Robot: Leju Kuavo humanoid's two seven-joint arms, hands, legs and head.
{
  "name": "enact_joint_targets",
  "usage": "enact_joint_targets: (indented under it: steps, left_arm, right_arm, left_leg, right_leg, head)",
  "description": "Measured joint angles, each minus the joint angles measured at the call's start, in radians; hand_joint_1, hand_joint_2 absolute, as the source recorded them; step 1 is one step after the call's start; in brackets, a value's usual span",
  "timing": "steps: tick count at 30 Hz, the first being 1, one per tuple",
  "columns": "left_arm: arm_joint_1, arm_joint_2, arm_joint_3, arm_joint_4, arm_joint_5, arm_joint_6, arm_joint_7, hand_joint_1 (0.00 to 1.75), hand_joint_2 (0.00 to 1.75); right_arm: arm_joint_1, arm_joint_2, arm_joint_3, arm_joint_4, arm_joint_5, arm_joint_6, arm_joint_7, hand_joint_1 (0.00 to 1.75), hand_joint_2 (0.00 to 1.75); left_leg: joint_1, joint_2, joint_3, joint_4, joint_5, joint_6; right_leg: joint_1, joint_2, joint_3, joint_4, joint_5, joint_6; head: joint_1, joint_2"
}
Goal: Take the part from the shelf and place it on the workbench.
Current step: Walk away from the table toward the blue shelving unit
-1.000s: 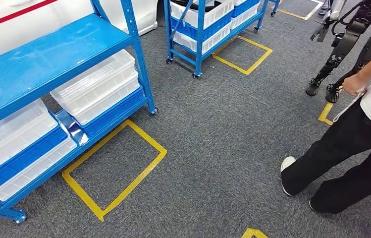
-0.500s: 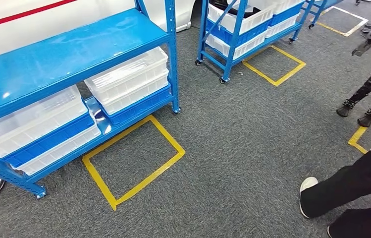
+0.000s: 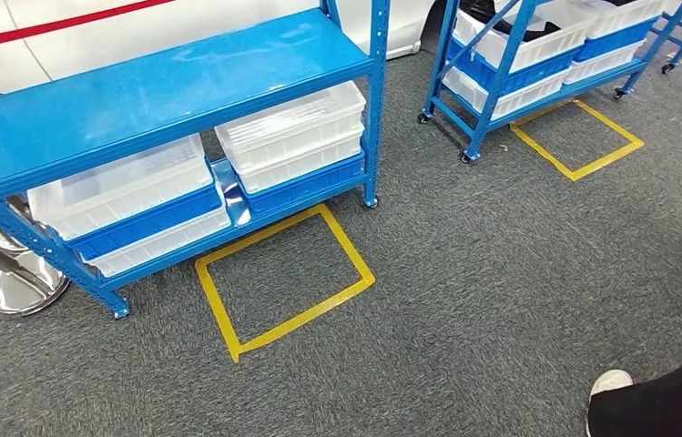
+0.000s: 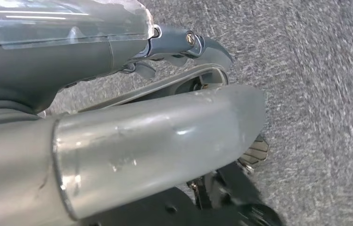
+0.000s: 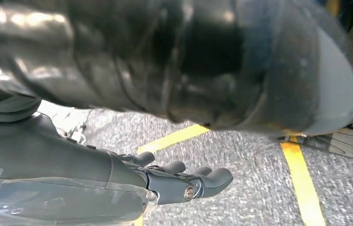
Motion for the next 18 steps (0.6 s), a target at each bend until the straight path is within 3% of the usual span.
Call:
enact_joint_targets:
  steps: [2,4,5,7,9,10,11,12,13,14,16,18]
  left_arm:
    - [-0.003,0.0,0.0,0.0,0.0,0.0,-0.001,0.0,0.0]
    - [0.0,0.0,0.0,0.0,0.0,0.0,-0.002,0.0,0.0]
    - [0.002,0.0,0.0,0.0,-0.001,0.0,-0.002,0.0,0.0]
    - [0.004,-0.002,0.0,0.0,-0.001,0.0,-0.002,0.0,0.0]
    - [0.001,-0.002,0.0,0.0,-0.001,0.0,-0.003,0.0,0.0]
    - [0.0,-0.002,0.0,0.0,-0.002,0.0,-0.003,0.0,0.0]
    - [-0.001,-0.002,0.0,0.0,-0.002,0.0,-0.003,0.0,0.0]
    - [0.0,-0.002,0.0,0.0,-0.002,0.0,-0.003,0.0,0.0]
    - [0.0,-0.002,0.0,0.0,-0.002,0.0,-0.003,0.0,0.0]
    - [0.0,-0.003,0.0,0.0,-0.003,0.0,-0.003,0.0,0.0]
    - [-0.001,-0.003,-0.001,0.0,-0.004,0.0,-0.003,0.0,0.0]
    - [-0.002,-0.004,-0.001,0.0,-0.005,0.0,-0.004,0.0,0.0]
  right_arm:
    - [-0.001,0.0,0.0,0.0,0.0,0.0,0.0,0.0,0.0]
    - [-0.005,0.001,0.0,0.0,0.0,0.0,0.0,0.0,0.0]
    - [-0.007,0.001,0.0,0.0,0.0,0.0,0.0,0.0,0.0]
    - [-0.009,0.0,0.0,0.0,0.001,0.0,-0.001,0.0,0.0]
    - [-0.006,-0.001,-0.001,0.0,0.002,0.0,-0.002,0.0,0.0]
    - [-0.005,-0.002,-0.001,0.0,0.002,0.0,-0.001,0.0,0.0]
    - [-0.004,-0.003,-0.001,0.0,0.002,0.0,-0.001,0.0,0.0]
    - [-0.003,-0.004,-0.001,0.0,0.002,0.0,-0.001,0.0,0.0]
    - [-0.003,-0.004,-0.001,0.0,0.002,0.0,0.0,0.0,0.0]
    - [-0.002,-0.005,-0.001,0.0,0.003,0.0,0.0,0.0,0.0]
    - [0.0,-0.006,-0.001,0.0,0.004,0.0,0.0,0.0,0.0]
    - [0.0,-0.006,-0.002,0.0,0.006,0.0,0.0,0.0,0.0]
  left_leg:
    - [-0.009,0.023,0.039,-0.079,0.018,0.013]
    - [-0.011,0.01,0.038,-0.089,0.02,0.02]
    - [-0.009,0.001,0.042,-0.095,0.025,0.024]
    - [0.0,-0.016,0.049,-0.11,0.037,0.035]
    - [0.003,-0.035,0.047,-0.114,0.044,0.041]
    - [0.003,-0.046,0.045,-0.112,0.044,0.042]
    - [0.004,-0.059,0.044,-0.111,0.044,0.041]
    - [0.004,-0.073,0.044,-0.108,0.043,0.04]
    - [0.005,-0.087,0.044,-0.104,0.042,0.038]
    - [0.006,-0.103,0.045,-0.099,0.039,0.033]
    - [0.006,-0.128,0.039,-0.084,0.031,0.021]
    - [0.006,-0.147,0.028,-0.076,0.028,0.006]
  right_leg:
    - [0.002,-0.018,0.004,0.0,-0.004,0.009]
    - [0.002,-0.034,0.01,-0.002,-0.005,0.02]
    - [0.001,-0.027,0.013,0.0,-0.008,0.025]
    - [-0.002,0.023,-0.003,0.044,-0.042,0.035]
    - [-0.008,0.076,-0.061,0.164,-0.11,0.042]
    - [-0.01,0.084,-0.094,0.231,-0.138,0.044]
    - [-0.012,0.086,-0.117,0.274,-0.146,0.047]
    - [-0.014,0.087,-0.125,0.283,-0.134,0.05]
    - [-0.017,0.09,-0.113,0.251,-0.102,0.051]
    - [-0.021,0.101,-0.086,0.186,-0.058,0.053]
    - [-0.027,0.144,-0.035,0.063,-0.002,0.052]
    - [-0.026,0.163,-0.021,0.025,0.003,0.044]
  head:
    - [0.0,0.0]
    - [0.0,0.0]
    - [0.0,0.0]
    - [0.001,0.0]
    - [0.002,0.0]
    - [0.001,0.0]
    - [0.001,0.0]
    - [0.002,0.0]
    - [0.002,0.0]
    - [0.002,0.0]
    - [0.001,0.0]
    - [0.001,0.0]
